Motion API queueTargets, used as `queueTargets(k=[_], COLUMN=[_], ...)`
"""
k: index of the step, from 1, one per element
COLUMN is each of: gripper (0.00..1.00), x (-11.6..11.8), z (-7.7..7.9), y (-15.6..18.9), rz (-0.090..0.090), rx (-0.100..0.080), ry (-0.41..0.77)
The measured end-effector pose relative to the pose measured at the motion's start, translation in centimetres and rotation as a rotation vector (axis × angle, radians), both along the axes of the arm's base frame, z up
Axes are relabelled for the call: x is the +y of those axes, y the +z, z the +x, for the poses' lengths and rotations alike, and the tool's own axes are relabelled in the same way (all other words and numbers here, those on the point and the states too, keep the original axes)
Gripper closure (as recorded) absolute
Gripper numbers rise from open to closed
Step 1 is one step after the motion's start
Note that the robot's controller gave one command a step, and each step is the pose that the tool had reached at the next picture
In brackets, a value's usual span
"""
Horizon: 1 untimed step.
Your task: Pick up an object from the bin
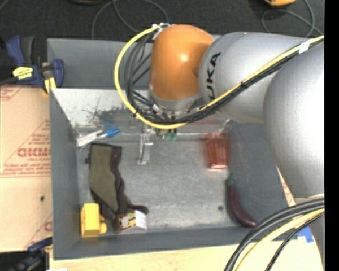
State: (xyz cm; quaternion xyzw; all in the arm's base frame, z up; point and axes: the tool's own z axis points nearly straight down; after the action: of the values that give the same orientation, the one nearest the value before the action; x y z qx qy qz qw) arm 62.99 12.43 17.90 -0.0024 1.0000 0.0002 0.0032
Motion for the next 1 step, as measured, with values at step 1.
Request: queueTargets(k=[1], gripper=[0.00], x=[1.96], z=[-3.46], y=[-3.01], rz=[0.003], rx=[0.001], ry=[0.076])
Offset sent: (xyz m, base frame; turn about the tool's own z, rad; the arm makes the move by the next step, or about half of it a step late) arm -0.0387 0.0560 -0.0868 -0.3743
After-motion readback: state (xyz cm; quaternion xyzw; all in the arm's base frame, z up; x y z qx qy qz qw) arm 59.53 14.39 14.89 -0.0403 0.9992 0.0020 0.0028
